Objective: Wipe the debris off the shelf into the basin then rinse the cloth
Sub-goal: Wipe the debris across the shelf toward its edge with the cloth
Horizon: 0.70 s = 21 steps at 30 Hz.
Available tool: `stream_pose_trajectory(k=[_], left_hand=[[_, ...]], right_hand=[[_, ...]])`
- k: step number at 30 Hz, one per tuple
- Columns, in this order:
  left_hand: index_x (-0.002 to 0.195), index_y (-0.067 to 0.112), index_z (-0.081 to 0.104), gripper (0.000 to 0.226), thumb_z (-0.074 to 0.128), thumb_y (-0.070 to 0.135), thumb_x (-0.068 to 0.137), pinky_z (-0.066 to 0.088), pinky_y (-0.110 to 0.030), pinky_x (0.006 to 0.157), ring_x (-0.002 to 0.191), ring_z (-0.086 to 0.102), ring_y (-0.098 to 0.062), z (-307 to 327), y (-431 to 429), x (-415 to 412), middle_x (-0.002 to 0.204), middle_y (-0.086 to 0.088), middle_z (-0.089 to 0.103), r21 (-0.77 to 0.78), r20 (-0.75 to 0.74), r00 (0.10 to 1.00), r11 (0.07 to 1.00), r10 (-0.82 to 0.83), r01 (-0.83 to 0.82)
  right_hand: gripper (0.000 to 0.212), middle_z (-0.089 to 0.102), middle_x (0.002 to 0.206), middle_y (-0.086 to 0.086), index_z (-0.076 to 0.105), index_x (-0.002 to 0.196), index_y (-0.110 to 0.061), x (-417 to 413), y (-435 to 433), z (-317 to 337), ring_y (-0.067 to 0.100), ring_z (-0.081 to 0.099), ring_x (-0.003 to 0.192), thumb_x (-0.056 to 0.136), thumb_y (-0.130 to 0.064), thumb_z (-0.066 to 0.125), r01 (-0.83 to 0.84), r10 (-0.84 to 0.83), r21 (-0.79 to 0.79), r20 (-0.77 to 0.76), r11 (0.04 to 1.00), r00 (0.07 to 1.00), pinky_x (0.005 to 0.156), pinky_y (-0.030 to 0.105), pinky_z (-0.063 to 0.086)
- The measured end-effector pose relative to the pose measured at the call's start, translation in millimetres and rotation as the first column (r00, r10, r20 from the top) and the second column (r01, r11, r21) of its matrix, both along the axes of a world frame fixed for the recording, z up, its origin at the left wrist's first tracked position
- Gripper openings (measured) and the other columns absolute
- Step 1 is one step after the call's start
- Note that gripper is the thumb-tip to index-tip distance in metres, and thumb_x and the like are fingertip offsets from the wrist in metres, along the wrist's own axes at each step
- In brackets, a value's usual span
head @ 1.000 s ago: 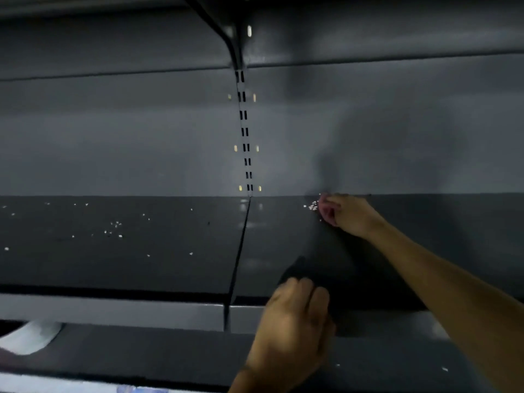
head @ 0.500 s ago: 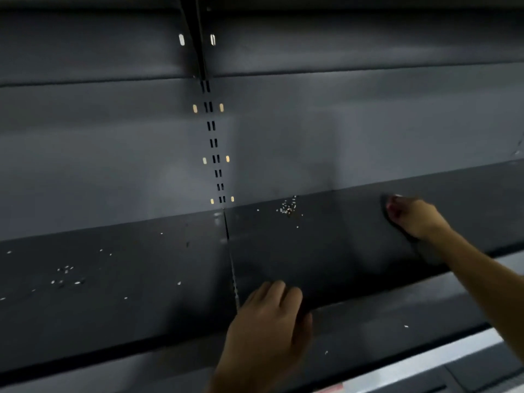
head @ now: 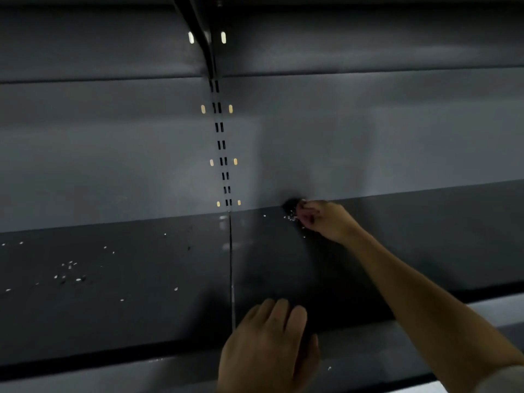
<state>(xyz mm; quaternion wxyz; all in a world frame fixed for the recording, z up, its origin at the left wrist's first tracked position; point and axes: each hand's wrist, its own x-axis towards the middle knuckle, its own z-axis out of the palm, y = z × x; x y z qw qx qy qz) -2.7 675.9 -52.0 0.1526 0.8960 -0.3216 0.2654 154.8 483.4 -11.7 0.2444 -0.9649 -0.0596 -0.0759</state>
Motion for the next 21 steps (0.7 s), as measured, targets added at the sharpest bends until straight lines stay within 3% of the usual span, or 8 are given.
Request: stream_pose_trajectory(k=[3, 4, 6, 8, 10, 14, 17, 21], left_hand=[[0.075, 0.019, 0.062, 0.020, 0.059, 0.038, 0.072, 0.048, -0.024, 0.054, 0.061, 0.053, -0.016, -2, 3, -1, 0.068, 0.000, 0.056, -0.003, 0.004, 0.999, 0.999, -0.034, 0.034], [0.075, 0.019, 0.060, 0.020, 0.058, 0.038, 0.072, 0.048, -0.023, 0.054, 0.061, 0.053, -0.016, -2, 4, -2, 0.068, 0.001, 0.055, -0.008, -0.012, 0.999, 0.999, -0.032, 0.032], [0.074, 0.020, 0.056, 0.018, 0.057, 0.039, 0.074, 0.045, -0.022, 0.052, 0.059, 0.051, -0.014, 2, 3, -3, 0.067, 0.003, 0.053, -0.028, -0.049, 0.999, 1.000, -0.015, 0.014], [0.073, 0.020, 0.054, 0.017, 0.056, 0.037, 0.077, 0.042, -0.022, 0.051, 0.058, 0.050, -0.012, 4, 2, -3, 0.065, 0.004, 0.052, -0.051, -0.075, 0.997, 0.999, 0.001, -0.005], [0.072, 0.020, 0.052, 0.016, 0.054, 0.034, 0.080, 0.040, -0.021, 0.050, 0.057, 0.049, -0.010, 6, 1, -2, 0.064, 0.005, 0.051, -0.080, -0.100, 0.995, 0.997, 0.016, -0.024], [0.069, 0.018, 0.051, 0.017, 0.051, 0.030, 0.082, 0.042, -0.023, 0.048, 0.055, 0.049, -0.012, 5, 0, -4, 0.062, 0.004, 0.051, -0.117, -0.120, 0.992, 0.992, 0.035, -0.049], [0.069, 0.018, 0.053, 0.018, 0.050, 0.030, 0.081, 0.044, -0.024, 0.049, 0.056, 0.051, -0.014, 7, 0, -6, 0.062, 0.002, 0.053, -0.102, -0.124, 0.991, 0.993, 0.044, -0.057], [0.068, 0.017, 0.053, 0.015, 0.051, 0.026, 0.080, 0.039, -0.024, 0.050, 0.058, 0.050, -0.013, 14, 9, -8, 0.064, 0.003, 0.052, -0.161, -0.135, 0.991, 0.987, -0.011, -0.011]], right_hand=[[0.018, 0.071, 0.095, 0.020, 0.065, 0.101, -0.008, -16, -3, 15, 0.027, 0.066, 0.070, 0.085, -0.005, 0.057, 0.093, -0.091, 0.346, -0.022, 0.933, 0.996, 0.053, 0.025, 0.054], [0.019, 0.071, 0.097, 0.019, 0.065, 0.103, -0.009, -26, -17, 18, 0.026, 0.066, 0.072, 0.085, -0.007, 0.059, 0.127, -0.140, 0.380, 0.007, 0.916, 0.990, 0.052, 0.019, 0.052], [0.022, 0.071, 0.105, 0.016, 0.066, 0.108, -0.011, -49, -58, 20, 0.029, 0.068, 0.088, 0.087, -0.015, 0.059, 0.223, -0.238, 0.201, 0.055, 0.954, 0.970, 0.070, 0.024, 0.052], [0.021, 0.069, 0.108, 0.019, 0.066, 0.105, -0.013, -73, -95, 13, 0.035, 0.065, 0.095, 0.089, -0.019, 0.054, 0.333, -0.337, -0.098, -0.021, 0.938, 0.941, 0.077, 0.031, 0.047], [0.028, 0.064, 0.119, 0.017, 0.060, 0.114, -0.016, -89, -111, 0, 0.035, 0.062, 0.105, 0.093, -0.025, 0.045, 0.346, -0.372, -0.208, -0.101, 0.915, 0.923, 0.088, 0.035, 0.046], [0.034, 0.055, 0.132, 0.012, 0.052, 0.125, -0.014, -88, -65, -14, 0.031, 0.054, 0.117, 0.094, -0.024, 0.043, 0.257, -0.264, -0.196, -0.015, 0.947, 0.964, 0.100, 0.042, 0.043], [0.039, 0.049, 0.135, 0.012, 0.046, 0.129, -0.012, -65, 12, -20, 0.032, 0.049, 0.120, 0.090, -0.016, 0.044, 0.090, -0.102, -0.174, -0.064, 0.981, 0.993, 0.102, 0.042, 0.042], [0.023, 0.063, 0.108, 0.012, 0.061, 0.103, -0.010, -56, 71, -1, 0.027, 0.062, 0.095, 0.085, -0.006, 0.046, -0.004, 0.007, 0.089, -0.032, 0.996, 0.999, 0.086, 0.035, 0.051]])
